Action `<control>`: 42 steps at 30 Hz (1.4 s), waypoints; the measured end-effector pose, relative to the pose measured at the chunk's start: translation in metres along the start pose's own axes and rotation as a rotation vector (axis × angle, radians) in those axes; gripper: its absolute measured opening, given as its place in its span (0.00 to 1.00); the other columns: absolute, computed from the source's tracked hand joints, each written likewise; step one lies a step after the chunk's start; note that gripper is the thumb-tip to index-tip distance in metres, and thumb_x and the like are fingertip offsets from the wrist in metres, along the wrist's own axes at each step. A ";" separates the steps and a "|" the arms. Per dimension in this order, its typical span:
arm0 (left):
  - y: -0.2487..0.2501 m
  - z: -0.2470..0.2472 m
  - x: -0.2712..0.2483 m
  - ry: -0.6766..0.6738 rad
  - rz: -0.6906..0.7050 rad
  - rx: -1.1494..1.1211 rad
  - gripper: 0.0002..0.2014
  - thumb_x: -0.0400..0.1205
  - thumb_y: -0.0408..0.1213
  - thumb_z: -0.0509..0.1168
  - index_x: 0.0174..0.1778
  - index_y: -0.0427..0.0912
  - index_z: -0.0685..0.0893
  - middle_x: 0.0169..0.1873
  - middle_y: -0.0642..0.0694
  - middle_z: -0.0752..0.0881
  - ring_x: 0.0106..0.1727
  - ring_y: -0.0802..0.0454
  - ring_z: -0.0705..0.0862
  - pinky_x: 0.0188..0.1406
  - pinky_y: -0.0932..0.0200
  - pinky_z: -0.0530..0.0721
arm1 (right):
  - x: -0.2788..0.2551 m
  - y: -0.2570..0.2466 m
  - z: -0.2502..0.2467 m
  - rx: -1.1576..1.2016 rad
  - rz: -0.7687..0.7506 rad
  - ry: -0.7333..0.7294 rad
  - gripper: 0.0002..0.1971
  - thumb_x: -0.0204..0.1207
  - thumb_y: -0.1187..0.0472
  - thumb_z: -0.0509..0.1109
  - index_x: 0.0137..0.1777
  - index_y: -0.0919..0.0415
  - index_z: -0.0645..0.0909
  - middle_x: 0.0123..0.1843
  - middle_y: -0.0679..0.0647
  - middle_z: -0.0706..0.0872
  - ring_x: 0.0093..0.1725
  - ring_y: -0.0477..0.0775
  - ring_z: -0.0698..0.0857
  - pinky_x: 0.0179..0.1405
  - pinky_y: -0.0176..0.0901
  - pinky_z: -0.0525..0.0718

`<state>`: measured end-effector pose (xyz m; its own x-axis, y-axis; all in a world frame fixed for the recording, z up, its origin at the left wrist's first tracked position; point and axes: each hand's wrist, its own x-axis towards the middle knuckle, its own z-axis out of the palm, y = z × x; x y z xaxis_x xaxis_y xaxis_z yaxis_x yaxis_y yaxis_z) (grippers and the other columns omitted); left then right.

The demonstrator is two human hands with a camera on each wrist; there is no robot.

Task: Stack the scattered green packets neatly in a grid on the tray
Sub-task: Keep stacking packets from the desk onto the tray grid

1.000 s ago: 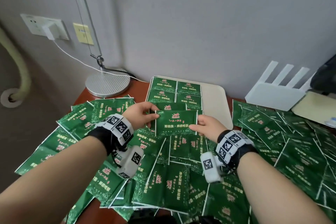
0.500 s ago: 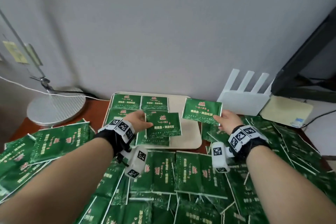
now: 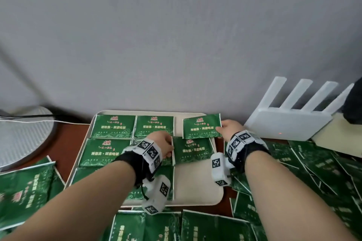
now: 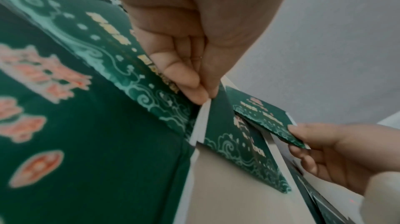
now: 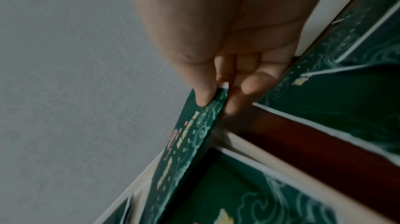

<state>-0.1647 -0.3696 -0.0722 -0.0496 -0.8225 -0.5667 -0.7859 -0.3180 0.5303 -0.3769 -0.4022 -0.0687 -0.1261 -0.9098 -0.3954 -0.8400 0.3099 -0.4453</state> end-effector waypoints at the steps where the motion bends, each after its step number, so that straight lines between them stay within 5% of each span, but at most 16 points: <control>1: 0.001 0.001 0.001 0.011 0.006 0.025 0.09 0.81 0.34 0.64 0.56 0.40 0.80 0.39 0.47 0.86 0.35 0.56 0.83 0.48 0.59 0.87 | 0.003 0.002 0.002 0.012 0.015 0.014 0.13 0.81 0.57 0.61 0.54 0.60 0.85 0.52 0.57 0.88 0.45 0.56 0.84 0.42 0.38 0.76; 6: 0.008 0.001 0.005 0.002 0.032 0.174 0.11 0.81 0.34 0.63 0.59 0.38 0.80 0.50 0.44 0.86 0.51 0.51 0.86 0.55 0.55 0.86 | 0.006 0.010 0.007 0.212 0.097 0.118 0.12 0.79 0.56 0.66 0.54 0.62 0.84 0.53 0.56 0.88 0.51 0.57 0.87 0.58 0.50 0.83; 10: 0.011 0.005 0.006 0.014 0.021 0.218 0.12 0.80 0.32 0.65 0.59 0.39 0.78 0.50 0.44 0.86 0.53 0.49 0.85 0.55 0.54 0.86 | 0.004 0.004 0.008 0.269 0.121 0.150 0.12 0.78 0.56 0.67 0.57 0.61 0.84 0.57 0.56 0.87 0.56 0.57 0.84 0.57 0.42 0.78; 14: 0.010 0.009 0.007 0.057 0.001 0.199 0.17 0.78 0.31 0.67 0.61 0.41 0.71 0.48 0.45 0.85 0.50 0.49 0.85 0.52 0.53 0.86 | 0.007 -0.001 0.020 0.316 0.118 0.113 0.10 0.78 0.57 0.67 0.55 0.60 0.84 0.37 0.52 0.87 0.36 0.51 0.84 0.44 0.41 0.79; 17: 0.011 0.008 0.008 0.080 -0.001 0.206 0.18 0.78 0.31 0.67 0.61 0.41 0.70 0.48 0.45 0.85 0.49 0.48 0.85 0.52 0.52 0.86 | 0.011 -0.003 0.024 0.291 0.111 0.107 0.07 0.77 0.59 0.67 0.48 0.59 0.85 0.27 0.47 0.80 0.30 0.50 0.79 0.49 0.45 0.83; 25: 0.011 0.008 0.007 0.087 0.013 0.257 0.18 0.78 0.31 0.66 0.62 0.41 0.71 0.49 0.44 0.84 0.51 0.47 0.84 0.52 0.53 0.85 | 0.008 -0.009 0.025 0.174 0.084 0.083 0.17 0.77 0.59 0.66 0.26 0.51 0.74 0.45 0.60 0.90 0.49 0.61 0.88 0.56 0.50 0.84; 30: 0.011 0.007 0.007 0.081 0.035 0.273 0.20 0.78 0.33 0.67 0.65 0.41 0.70 0.51 0.44 0.84 0.52 0.47 0.84 0.53 0.54 0.85 | 0.008 -0.009 0.022 0.041 0.067 0.028 0.12 0.77 0.58 0.66 0.43 0.66 0.87 0.36 0.58 0.83 0.42 0.59 0.84 0.38 0.37 0.73; 36: 0.003 -0.003 -0.014 0.110 0.037 0.255 0.24 0.80 0.37 0.65 0.72 0.45 0.66 0.54 0.45 0.83 0.51 0.48 0.85 0.52 0.52 0.86 | -0.009 -0.013 0.010 -0.008 0.047 0.063 0.12 0.79 0.56 0.65 0.53 0.63 0.85 0.53 0.58 0.88 0.56 0.60 0.85 0.40 0.35 0.74; 42: -0.008 -0.030 -0.082 0.186 0.088 0.354 0.31 0.80 0.44 0.65 0.78 0.51 0.61 0.73 0.46 0.69 0.66 0.46 0.77 0.62 0.50 0.81 | -0.069 -0.033 -0.025 -0.091 -0.087 0.028 0.17 0.79 0.54 0.65 0.66 0.57 0.77 0.67 0.53 0.81 0.66 0.54 0.79 0.63 0.39 0.73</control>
<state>-0.1354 -0.3139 -0.0109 -0.0389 -0.9209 -0.3878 -0.9489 -0.0876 0.3031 -0.3533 -0.3568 -0.0069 -0.0638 -0.9400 -0.3352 -0.8929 0.2038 -0.4015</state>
